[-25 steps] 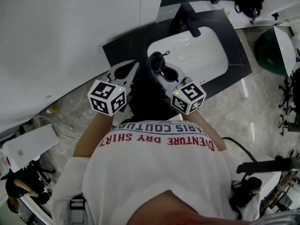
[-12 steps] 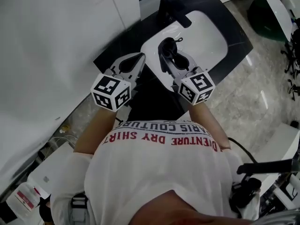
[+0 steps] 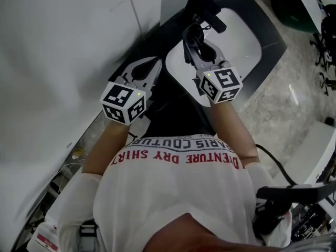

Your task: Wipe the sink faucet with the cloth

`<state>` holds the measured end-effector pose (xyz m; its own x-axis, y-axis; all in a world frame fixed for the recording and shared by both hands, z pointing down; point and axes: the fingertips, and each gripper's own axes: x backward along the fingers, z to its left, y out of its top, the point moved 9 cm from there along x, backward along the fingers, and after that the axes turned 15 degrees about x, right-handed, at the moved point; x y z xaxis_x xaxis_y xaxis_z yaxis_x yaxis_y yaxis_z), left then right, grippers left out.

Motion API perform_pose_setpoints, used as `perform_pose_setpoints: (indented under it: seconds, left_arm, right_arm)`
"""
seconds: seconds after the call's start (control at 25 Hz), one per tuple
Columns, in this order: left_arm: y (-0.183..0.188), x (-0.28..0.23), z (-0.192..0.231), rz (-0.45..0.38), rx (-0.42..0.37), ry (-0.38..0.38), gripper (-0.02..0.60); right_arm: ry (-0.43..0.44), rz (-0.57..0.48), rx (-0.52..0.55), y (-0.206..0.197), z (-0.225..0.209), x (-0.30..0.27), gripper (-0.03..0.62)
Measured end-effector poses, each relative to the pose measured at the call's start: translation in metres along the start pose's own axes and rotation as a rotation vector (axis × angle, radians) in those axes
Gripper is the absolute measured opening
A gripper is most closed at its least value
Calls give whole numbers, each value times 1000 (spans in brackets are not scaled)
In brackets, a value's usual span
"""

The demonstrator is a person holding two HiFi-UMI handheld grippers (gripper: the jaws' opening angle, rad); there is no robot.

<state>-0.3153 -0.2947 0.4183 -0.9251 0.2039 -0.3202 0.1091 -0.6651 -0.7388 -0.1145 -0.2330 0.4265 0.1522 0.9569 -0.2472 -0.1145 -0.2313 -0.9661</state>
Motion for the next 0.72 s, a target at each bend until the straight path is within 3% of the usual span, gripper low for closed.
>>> perform_pose_setpoints:
  seconds: [0.44,0.72]
  left_arm:
    - [-1,-8,25,60,0,-19,2]
    - [-5,-7,34,75,41,-25,2]
  right_arm:
    - [-92,115,112,-21,-17,-94,77]
    - [-208,192,160,-33,-29,-122,77]
